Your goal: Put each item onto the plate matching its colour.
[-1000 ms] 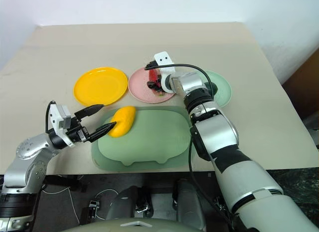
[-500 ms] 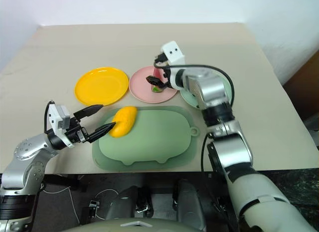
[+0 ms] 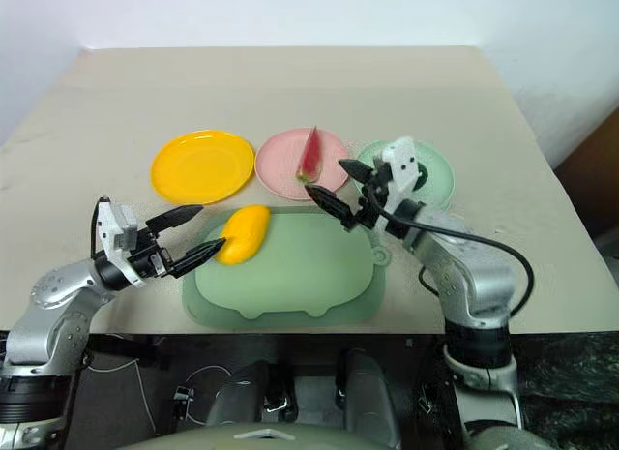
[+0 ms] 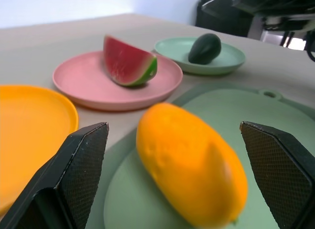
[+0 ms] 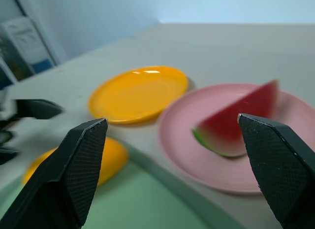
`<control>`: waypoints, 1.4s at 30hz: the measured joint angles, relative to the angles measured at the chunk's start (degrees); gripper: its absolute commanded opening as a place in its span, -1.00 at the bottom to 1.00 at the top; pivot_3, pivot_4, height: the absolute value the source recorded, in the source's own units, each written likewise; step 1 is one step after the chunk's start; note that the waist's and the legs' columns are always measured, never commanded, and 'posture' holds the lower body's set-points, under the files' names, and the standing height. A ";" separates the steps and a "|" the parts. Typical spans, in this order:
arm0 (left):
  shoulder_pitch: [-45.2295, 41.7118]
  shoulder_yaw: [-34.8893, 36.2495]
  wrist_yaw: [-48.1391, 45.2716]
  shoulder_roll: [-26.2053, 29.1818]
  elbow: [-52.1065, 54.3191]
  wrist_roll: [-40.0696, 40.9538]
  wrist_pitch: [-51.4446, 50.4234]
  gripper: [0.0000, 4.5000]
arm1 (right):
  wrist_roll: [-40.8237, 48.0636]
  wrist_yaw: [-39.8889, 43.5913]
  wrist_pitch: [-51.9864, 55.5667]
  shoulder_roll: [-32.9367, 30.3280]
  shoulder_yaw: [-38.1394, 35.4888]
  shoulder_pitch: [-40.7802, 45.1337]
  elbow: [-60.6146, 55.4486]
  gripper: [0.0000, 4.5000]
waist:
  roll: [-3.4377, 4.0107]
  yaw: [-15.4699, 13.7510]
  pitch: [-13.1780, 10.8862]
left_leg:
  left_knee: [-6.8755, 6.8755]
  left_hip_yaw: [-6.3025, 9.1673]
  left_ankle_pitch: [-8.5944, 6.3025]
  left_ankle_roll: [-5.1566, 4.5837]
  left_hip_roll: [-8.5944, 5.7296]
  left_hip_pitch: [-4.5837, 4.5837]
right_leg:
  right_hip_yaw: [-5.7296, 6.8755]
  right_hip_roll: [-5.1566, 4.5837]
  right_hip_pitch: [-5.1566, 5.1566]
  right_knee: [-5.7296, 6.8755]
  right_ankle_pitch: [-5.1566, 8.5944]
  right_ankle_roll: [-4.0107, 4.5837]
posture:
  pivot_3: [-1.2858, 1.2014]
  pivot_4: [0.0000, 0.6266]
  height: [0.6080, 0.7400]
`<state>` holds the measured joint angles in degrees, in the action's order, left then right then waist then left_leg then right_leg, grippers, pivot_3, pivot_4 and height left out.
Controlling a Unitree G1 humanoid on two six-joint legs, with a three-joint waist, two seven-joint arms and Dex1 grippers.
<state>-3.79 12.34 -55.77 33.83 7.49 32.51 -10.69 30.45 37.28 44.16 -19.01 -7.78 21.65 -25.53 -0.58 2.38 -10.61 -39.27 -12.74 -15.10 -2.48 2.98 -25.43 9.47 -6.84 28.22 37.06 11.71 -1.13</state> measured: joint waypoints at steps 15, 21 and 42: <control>-2.46 -2.25 -2.69 -2.16 -4.68 -0.84 1.13 1.00 | -3.76 6.29 -12.54 -9.50 6.57 -10.64 -3.51 0.99 | -0.04 -0.34 0.00 | -0.04 0.11 0.00 -0.01 -0.01 0.04 | 0.05 -0.01 -0.13 -0.09 0.04 0.05 | 0.03 -0.52 0.33; -3.73 -3.31 0.17 -2.64 -1.02 -0.06 -4.37 1.00 | -4.46 4.65 -12.88 -9.19 8.36 -10.53 -3.38 0.99 | -0.04 -0.57 0.00 | -0.11 0.16 0.00 -0.01 -0.02 0.04 | 0.08 -0.02 -0.22 -0.09 0.04 0.05 | 0.03 -0.52 0.33; -11.66 -15.95 8.12 -5.89 -0.64 -7.10 -15.11 0.92 | -3.70 -1.44 -8.38 -9.34 9.25 -9.05 -5.28 1.00 | -0.04 -1.65 0.00 | -0.65 0.45 -0.16 -0.26 0.02 0.05 | 0.27 -0.02 -0.63 -0.09 0.14 0.14 | 0.03 -0.52 0.33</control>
<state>-15.45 -3.61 -47.66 27.94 6.85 25.41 -25.80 26.74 35.84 35.78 -28.35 1.47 12.61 -30.81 -0.62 0.73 -10.61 -39.92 -12.30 -15.26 -2.74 3.00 -25.38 9.74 -6.86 27.58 36.98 11.85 -0.99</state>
